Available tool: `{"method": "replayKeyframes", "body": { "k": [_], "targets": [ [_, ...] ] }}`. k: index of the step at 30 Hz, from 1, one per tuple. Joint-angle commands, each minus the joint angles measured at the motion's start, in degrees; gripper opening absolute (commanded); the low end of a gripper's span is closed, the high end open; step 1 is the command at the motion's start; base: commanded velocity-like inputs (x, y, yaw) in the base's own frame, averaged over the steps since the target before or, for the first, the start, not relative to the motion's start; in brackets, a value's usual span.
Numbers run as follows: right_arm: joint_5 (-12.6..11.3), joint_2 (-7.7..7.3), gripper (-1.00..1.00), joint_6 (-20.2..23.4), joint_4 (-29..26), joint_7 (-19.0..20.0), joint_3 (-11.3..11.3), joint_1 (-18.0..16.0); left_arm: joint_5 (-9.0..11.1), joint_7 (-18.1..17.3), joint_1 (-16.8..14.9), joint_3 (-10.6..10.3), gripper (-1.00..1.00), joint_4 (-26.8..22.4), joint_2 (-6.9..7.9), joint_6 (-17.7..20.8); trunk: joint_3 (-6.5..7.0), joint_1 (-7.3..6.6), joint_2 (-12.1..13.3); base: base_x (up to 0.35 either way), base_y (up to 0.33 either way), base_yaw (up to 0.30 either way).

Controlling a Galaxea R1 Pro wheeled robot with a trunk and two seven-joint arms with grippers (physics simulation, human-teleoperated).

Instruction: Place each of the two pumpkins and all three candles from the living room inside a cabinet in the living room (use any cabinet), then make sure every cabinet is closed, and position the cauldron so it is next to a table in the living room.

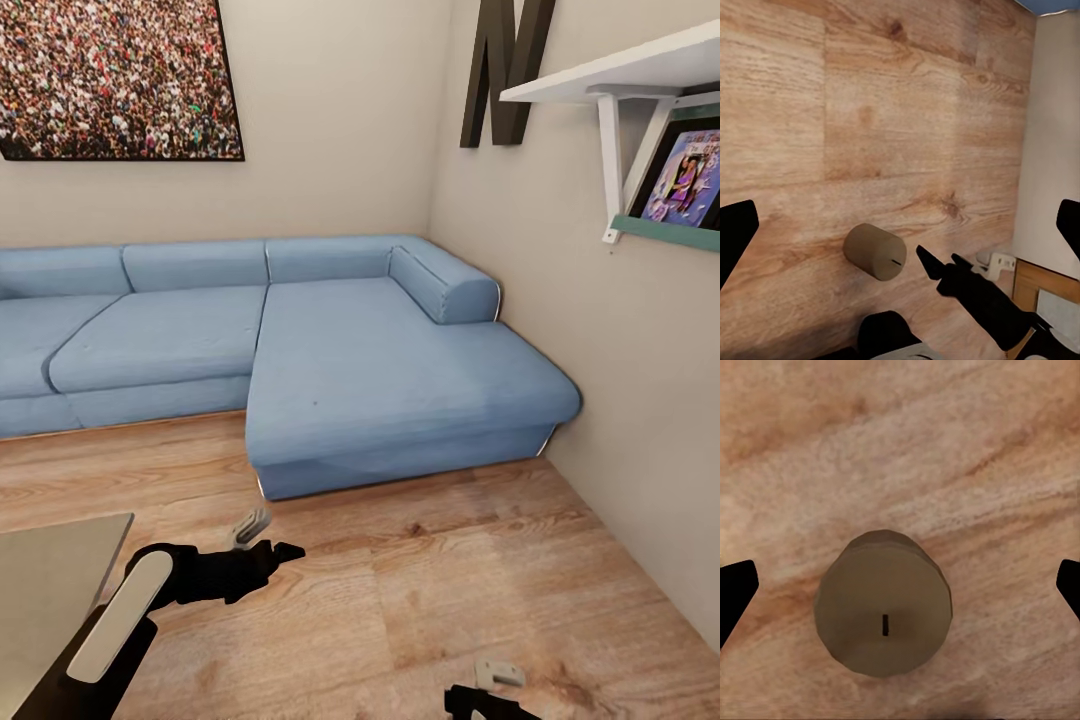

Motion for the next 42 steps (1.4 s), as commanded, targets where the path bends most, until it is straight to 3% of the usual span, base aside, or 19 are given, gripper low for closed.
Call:
{"method": "replayKeyframes", "body": {
  "k": [1, 25, 42],
  "targets": [
    [-0.3, 0.0, 1.0, -0.2, -0.1, -0.3, 0.5, 0.0, 0.6, 0.6, 0.0, -0.1, 1.0, -0.1, 0.05, 0.0, -0.05, -0.01, 0.0, 0.0, 0.0, 0.0],
    [0.2, 0.02, 1.0, -0.9, -0.1, 0.6, 0.6, 0.0, 0.6, 0.6, 0.0, -0.1, 1.0, -0.1, 0.04, 0.0, -4.36, 5.26, -9.6, 0.0, 0.0, 0.0],
    [0.3, 0.02, 1.0, -0.8, -0.1, 1.3, 0.9, 0.0, 0.6, 0.6, 0.0, -0.1, 1.0, -0.1, 0.01, 0.0, -6.13, 5.47, -9.8, 0.0, 0.0, 0.0]
  ]
}}
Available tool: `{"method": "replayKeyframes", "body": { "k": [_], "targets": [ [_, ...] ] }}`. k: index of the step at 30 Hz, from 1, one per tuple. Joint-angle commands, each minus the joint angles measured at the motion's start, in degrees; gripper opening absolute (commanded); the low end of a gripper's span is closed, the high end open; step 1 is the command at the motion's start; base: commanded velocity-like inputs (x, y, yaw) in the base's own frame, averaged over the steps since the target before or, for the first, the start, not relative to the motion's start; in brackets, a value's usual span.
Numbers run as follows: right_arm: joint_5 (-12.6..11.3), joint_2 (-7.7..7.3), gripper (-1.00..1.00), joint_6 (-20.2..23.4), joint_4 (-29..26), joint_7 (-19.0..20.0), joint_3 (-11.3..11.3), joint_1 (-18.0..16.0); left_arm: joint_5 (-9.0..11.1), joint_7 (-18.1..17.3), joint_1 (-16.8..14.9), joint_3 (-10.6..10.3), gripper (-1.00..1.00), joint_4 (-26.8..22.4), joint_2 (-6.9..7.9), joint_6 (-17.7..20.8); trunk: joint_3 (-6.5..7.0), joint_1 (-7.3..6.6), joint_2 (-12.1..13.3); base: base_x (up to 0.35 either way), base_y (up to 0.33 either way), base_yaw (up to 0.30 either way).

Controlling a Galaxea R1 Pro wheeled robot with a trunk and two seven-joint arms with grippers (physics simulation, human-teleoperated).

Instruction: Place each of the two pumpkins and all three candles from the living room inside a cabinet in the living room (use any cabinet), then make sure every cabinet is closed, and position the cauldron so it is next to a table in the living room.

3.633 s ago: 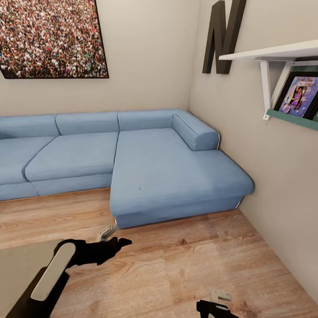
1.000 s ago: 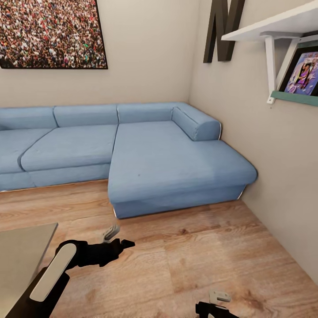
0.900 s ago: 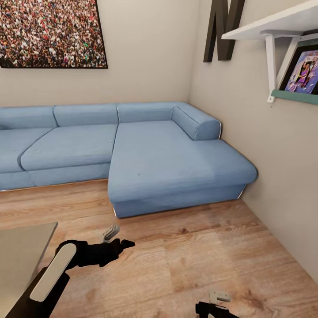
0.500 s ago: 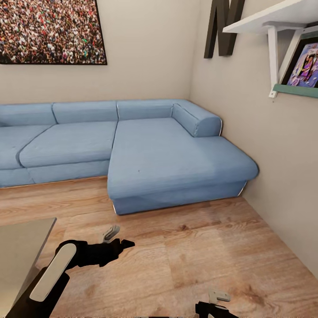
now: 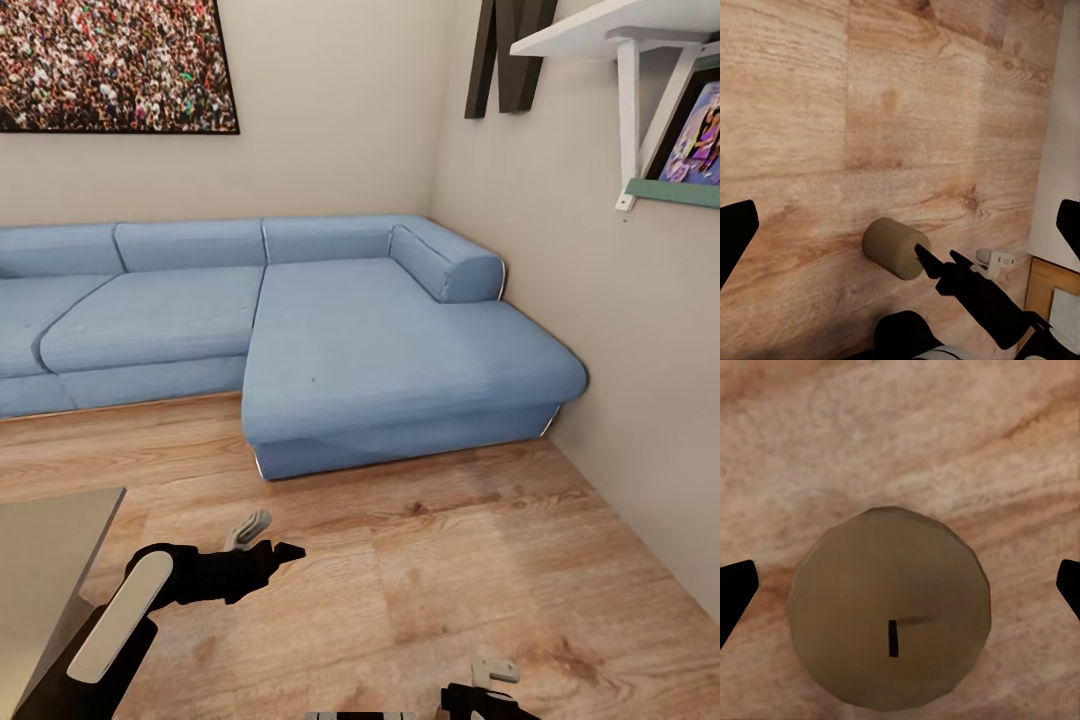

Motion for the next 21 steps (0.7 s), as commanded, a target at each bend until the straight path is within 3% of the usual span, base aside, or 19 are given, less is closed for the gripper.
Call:
{"method": "replayKeyframes", "body": {
  "k": [1, 12, 21],
  "targets": [
    [-0.5, -0.01, 1.0, 0.1, -0.1, -0.1, 0.5, 0.0, 0.6, 0.6, 0.0, -0.1, 1.0, 0.0, 0.05, 0.0, -0.05, -0.01, 0.0, 0.0, 0.0, 0.0],
    [-0.5, -0.03, 1.0, 0.1, -0.1, 1.0, 0.5, -0.1, 0.6, 0.6, -0.1, -0.1, 1.0, 0.0, 0.04, 0.0, -0.05, -0.01, 0.0, 0.0, 0.0, 0.0],
    [-0.5, -0.01, 1.0, 0.1, -0.1, 1.0, 0.5, 0.0, 0.6, 0.6, -0.1, -0.1, 1.0, 0.0, 0.03, 0.0, -2.04, 0.22, -0.1, 0.0, 0.0, 0.0]
  ]
}}
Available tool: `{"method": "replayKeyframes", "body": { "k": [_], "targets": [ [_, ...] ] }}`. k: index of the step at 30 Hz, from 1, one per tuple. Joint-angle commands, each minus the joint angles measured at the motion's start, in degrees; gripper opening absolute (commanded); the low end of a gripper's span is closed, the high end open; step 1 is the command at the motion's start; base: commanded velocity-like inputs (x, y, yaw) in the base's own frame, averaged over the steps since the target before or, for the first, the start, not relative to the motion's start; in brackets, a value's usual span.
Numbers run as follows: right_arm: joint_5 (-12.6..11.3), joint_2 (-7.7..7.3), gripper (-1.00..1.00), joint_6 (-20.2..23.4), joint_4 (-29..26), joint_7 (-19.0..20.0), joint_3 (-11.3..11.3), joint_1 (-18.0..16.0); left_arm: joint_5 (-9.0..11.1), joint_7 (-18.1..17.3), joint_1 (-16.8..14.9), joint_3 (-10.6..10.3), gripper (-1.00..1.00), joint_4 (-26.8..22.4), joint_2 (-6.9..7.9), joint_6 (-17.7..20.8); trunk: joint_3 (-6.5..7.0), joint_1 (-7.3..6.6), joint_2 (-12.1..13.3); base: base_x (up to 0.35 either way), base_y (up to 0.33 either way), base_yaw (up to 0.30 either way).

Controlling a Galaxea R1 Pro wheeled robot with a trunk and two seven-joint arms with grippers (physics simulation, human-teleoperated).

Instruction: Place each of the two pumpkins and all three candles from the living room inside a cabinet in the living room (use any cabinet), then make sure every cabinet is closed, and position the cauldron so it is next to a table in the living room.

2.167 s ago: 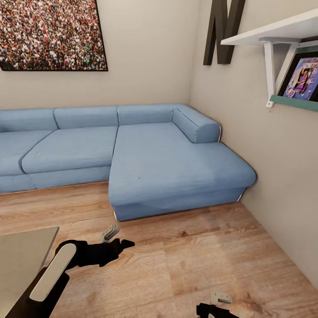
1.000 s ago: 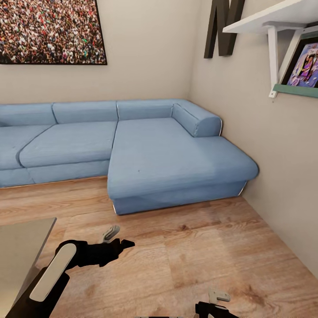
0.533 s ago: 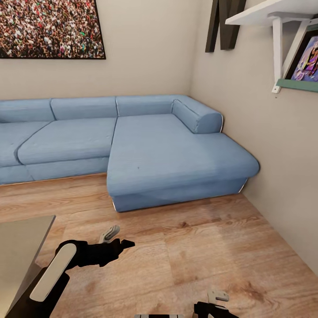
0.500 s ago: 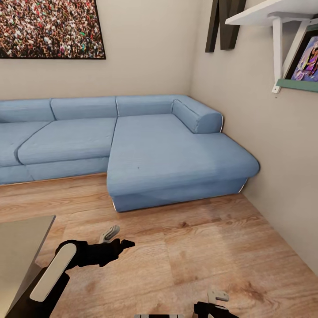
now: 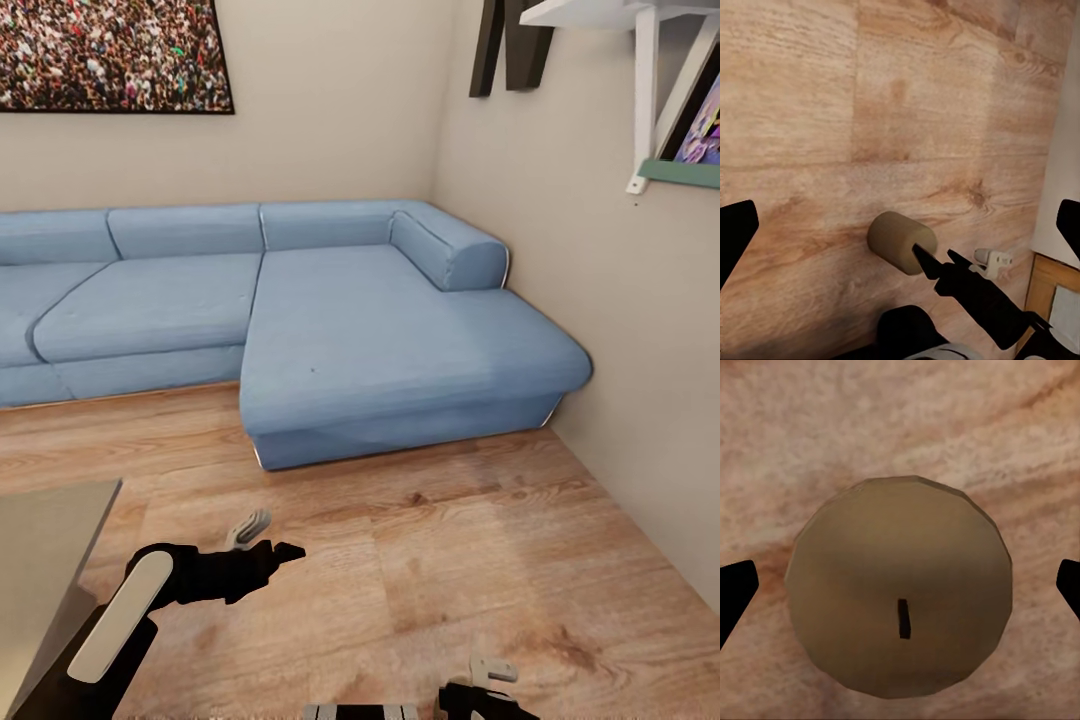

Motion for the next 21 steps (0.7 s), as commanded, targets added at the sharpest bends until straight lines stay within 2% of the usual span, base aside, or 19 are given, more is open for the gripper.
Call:
{"method": "replayKeyframes", "body": {
  "k": [1, 17, 21],
  "targets": [
    [-0.4, -0.01, 1.0, 0.0, -0.1, -0.3, 0.5, 0.0, 0.6, 0.6, 0.0, -0.1, 1.0, 0.0, 0.05, 0.0, -0.27, 0.01, 0.0, 0.0, 0.0, 0.0],
    [-0.4, -0.01, 1.0, -1.2, -0.1, -0.2, 0.6, 0.0, 0.6, 0.6, 0.0, -0.1, 1.0, 0.0, 0.04, 0.0, -0.5, 0.04, 0.0, 0.0, 0.0, 0.0],
    [-0.4, -0.01, 1.0, -1.4, -0.2, -0.2, 0.6, 0.0, 0.6, 0.6, 0.0, -0.1, 1.0, 0.0, 0.04, 0.0, -1.38, 0.14, -0.1, 0.0, 0.0, 0.0]
  ]
}}
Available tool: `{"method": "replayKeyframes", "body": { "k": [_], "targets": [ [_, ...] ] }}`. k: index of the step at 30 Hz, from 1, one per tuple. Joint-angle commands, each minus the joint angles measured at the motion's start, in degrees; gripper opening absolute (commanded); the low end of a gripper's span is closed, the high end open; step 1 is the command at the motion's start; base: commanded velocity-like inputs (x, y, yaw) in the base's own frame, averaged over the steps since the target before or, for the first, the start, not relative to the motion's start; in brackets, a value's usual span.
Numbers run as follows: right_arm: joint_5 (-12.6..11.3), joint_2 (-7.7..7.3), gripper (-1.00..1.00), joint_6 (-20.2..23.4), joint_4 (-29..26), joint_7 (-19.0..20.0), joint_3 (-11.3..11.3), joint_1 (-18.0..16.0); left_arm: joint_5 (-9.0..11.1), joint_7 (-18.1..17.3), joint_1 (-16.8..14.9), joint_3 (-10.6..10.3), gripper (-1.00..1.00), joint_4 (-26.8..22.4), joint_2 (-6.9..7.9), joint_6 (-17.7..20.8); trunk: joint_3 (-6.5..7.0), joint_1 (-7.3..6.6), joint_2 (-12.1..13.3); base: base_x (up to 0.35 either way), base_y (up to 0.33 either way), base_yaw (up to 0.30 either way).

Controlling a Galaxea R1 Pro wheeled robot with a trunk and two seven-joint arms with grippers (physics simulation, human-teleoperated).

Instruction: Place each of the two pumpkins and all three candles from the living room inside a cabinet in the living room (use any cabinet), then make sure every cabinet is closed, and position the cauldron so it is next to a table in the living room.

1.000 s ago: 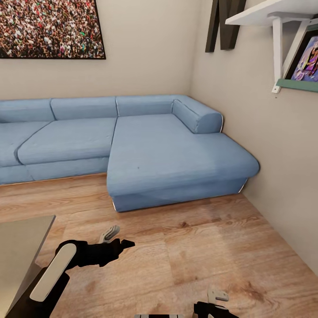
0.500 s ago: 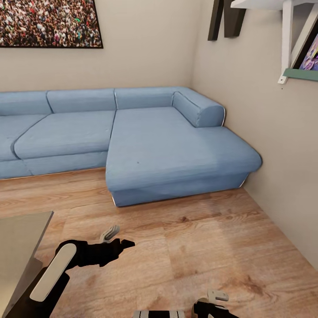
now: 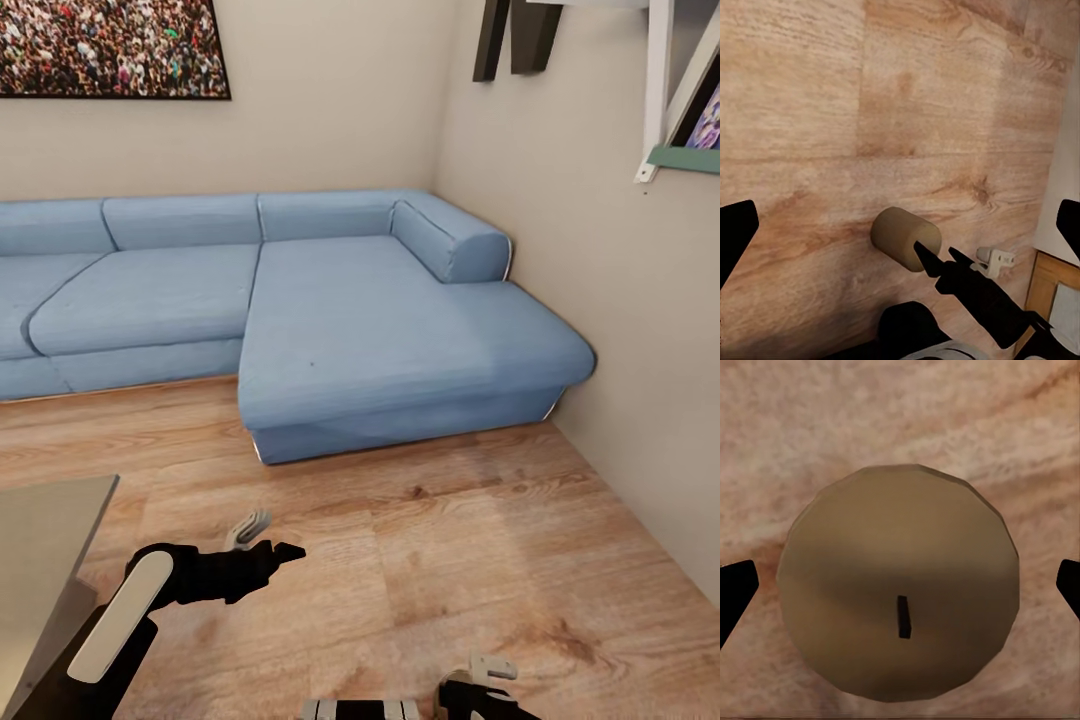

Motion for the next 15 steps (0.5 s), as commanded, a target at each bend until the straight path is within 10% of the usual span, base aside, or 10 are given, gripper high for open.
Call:
{"method": "replayKeyframes", "body": {
  "k": [1, 15],
  "targets": [
    [-0.5, 0.0, 1.0, -0.1, -0.1, -0.3, 0.5, 0.0, 0.6, 0.6, 0.0, -0.1, 1.0, -0.1, 0.03, 0.0, -0.27, 0.01, 0.0, 0.0, 0.0, 0.0],
    [-0.5, 0.0, 1.0, -1.4, 0.0, 2.1, 0.6, 0.0, 0.6, 0.6, 0.0, -0.1, 1.0, -0.1, 0.02, 0.0, -0.49, 0.04, 0.0, 0.0, 0.0, 0.0]
  ]
}}
